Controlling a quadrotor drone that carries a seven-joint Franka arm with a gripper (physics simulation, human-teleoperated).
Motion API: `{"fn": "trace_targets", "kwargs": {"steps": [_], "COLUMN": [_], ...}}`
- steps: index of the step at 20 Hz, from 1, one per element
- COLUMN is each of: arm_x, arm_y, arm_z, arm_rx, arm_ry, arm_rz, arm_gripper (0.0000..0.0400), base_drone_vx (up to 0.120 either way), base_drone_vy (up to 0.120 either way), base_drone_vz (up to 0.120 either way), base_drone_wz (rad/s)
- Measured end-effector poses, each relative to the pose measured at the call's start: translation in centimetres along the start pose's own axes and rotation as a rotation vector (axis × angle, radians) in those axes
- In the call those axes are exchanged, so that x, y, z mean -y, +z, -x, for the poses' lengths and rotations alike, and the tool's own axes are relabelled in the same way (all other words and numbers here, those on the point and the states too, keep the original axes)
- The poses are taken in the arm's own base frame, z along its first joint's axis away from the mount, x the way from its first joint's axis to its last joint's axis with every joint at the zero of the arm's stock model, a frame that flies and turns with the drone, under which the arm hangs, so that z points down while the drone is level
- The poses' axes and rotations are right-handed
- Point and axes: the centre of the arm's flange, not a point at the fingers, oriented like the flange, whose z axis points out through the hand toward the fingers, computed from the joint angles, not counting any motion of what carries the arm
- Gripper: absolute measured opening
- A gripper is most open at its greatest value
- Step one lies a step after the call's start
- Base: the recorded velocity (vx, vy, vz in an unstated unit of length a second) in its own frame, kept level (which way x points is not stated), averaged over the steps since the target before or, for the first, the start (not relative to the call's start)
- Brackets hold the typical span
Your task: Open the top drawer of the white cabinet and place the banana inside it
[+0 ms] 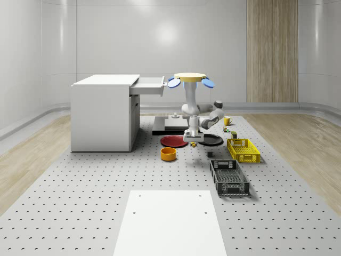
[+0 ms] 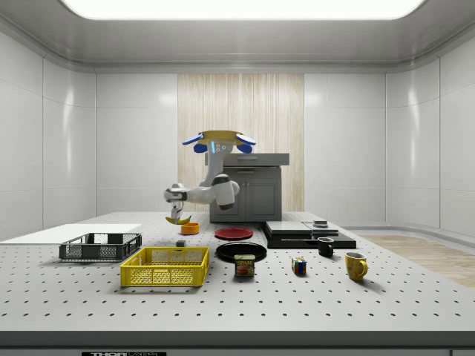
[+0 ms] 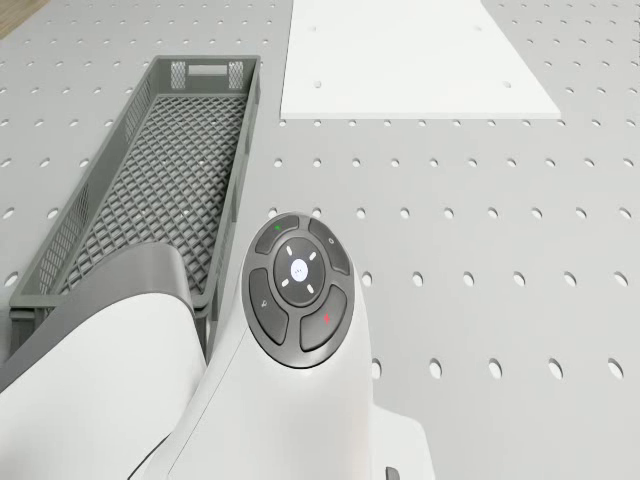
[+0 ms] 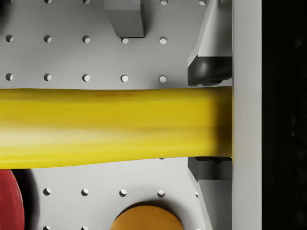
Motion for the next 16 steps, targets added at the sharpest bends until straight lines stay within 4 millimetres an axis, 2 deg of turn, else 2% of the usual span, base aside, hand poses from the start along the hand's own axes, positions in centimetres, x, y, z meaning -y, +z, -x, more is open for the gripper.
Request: {"fn": "trace_targets", "kwargs": {"steps": [16], "arm_x": [0.00], "arm_y": [-0.39], "arm_z": [0.00], "arm_rx": [0.000], "arm_ry": [0.004], "arm_rz": [0.000], "arm_gripper": [0.0193], "base_drone_vx": [-0.120], "base_drone_vy": [-0.010], "base_drone_vz": [0.120], "base_drone_wz": [0.000]}}
